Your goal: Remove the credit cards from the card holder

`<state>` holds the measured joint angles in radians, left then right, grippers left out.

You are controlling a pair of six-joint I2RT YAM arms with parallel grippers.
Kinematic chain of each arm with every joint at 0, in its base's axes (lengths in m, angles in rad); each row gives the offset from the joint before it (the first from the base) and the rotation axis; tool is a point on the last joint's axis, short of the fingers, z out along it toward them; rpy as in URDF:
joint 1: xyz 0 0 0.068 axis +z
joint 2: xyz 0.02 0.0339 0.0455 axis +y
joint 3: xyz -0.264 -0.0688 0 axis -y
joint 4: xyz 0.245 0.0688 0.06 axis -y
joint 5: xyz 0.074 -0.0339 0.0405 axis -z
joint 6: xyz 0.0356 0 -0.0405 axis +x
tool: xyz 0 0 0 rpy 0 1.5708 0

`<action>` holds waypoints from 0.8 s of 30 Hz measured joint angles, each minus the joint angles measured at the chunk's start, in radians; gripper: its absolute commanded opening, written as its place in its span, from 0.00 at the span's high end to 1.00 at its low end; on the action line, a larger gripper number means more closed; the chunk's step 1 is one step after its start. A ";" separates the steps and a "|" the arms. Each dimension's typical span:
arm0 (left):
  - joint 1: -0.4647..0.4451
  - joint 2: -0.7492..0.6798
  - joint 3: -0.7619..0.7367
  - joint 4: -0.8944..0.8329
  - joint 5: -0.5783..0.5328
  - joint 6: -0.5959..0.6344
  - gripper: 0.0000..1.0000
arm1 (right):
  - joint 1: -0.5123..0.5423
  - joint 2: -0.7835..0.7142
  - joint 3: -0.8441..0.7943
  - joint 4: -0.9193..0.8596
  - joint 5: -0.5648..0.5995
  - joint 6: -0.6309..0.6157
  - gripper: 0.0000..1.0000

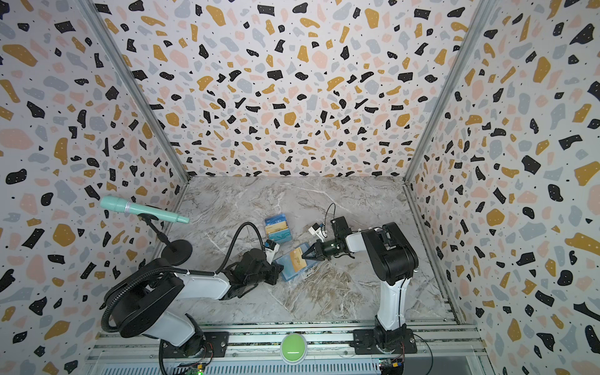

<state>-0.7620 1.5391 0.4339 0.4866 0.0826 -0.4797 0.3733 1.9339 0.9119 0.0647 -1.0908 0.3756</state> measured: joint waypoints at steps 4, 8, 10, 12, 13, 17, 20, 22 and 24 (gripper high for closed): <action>0.000 -0.002 -0.003 0.000 -0.003 0.002 0.97 | -0.011 -0.009 0.011 -0.062 0.017 -0.043 1.00; 0.000 -0.003 -0.003 0.001 -0.003 0.006 0.96 | -0.030 -0.028 0.011 -0.097 0.034 -0.062 1.00; 0.000 -0.003 -0.003 0.001 -0.003 0.009 0.97 | -0.041 -0.040 0.012 -0.114 0.046 -0.071 1.00; 0.000 -0.003 -0.003 0.001 -0.003 0.013 0.97 | -0.052 -0.053 0.018 -0.139 0.061 -0.084 1.00; 0.000 -0.003 -0.003 0.001 -0.003 0.014 0.97 | -0.056 -0.058 0.024 -0.151 0.068 -0.090 1.00; 0.000 -0.003 -0.003 0.001 -0.003 0.017 0.97 | -0.072 -0.076 0.055 -0.193 0.091 -0.117 1.00; 0.000 -0.003 -0.003 0.000 -0.003 0.017 0.96 | -0.083 -0.086 0.074 -0.218 0.108 -0.136 1.00; 0.000 -0.003 -0.003 -0.001 -0.003 0.018 0.97 | -0.088 -0.095 0.080 -0.234 0.127 -0.146 1.00; 0.000 -0.006 -0.003 -0.005 -0.006 0.021 0.97 | -0.088 -0.109 0.089 -0.257 0.152 -0.157 1.00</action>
<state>-0.7624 1.5333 0.4309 0.4820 0.0765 -0.4587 0.2852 1.8248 1.0008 -0.1925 -0.9390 0.2184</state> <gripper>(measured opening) 0.046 0.043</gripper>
